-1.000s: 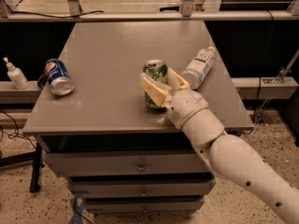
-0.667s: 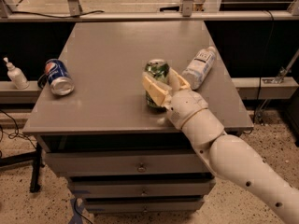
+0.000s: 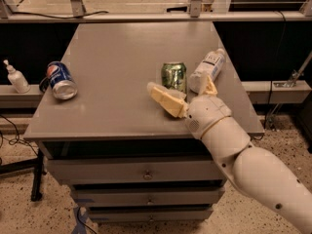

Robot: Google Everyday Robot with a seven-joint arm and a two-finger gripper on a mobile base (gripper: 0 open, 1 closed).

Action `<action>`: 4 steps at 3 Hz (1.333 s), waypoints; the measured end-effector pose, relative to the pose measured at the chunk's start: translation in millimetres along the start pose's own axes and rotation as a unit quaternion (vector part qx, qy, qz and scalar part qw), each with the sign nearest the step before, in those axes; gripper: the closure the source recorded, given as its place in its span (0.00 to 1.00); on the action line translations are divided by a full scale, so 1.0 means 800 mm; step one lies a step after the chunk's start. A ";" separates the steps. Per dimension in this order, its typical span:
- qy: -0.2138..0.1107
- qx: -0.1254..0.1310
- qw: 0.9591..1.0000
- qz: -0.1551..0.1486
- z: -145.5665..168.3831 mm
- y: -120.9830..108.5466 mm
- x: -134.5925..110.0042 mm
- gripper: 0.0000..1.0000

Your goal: Place green can upright

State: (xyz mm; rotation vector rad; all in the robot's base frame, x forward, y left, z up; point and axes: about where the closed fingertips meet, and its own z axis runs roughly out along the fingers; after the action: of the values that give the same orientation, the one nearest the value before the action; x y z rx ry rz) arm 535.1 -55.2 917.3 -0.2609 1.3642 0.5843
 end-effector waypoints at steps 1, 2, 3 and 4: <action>0.001 0.003 1.000 -0.007 -0.009 0.001 -0.011 0.00; 0.002 0.006 1.000 -0.013 -0.016 0.000 -0.018 0.00; 0.022 0.006 0.999 -0.028 -0.013 -0.010 -0.031 0.00; 0.068 -0.013 0.996 -0.050 0.017 -0.018 -0.055 0.00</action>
Offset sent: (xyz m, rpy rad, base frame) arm -0.0172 -0.0178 0.0146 -0.0329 -0.0058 -0.0307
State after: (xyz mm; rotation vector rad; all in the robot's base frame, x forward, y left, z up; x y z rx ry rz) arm 550.6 -70.8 960.1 -0.3951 1.4662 0.5083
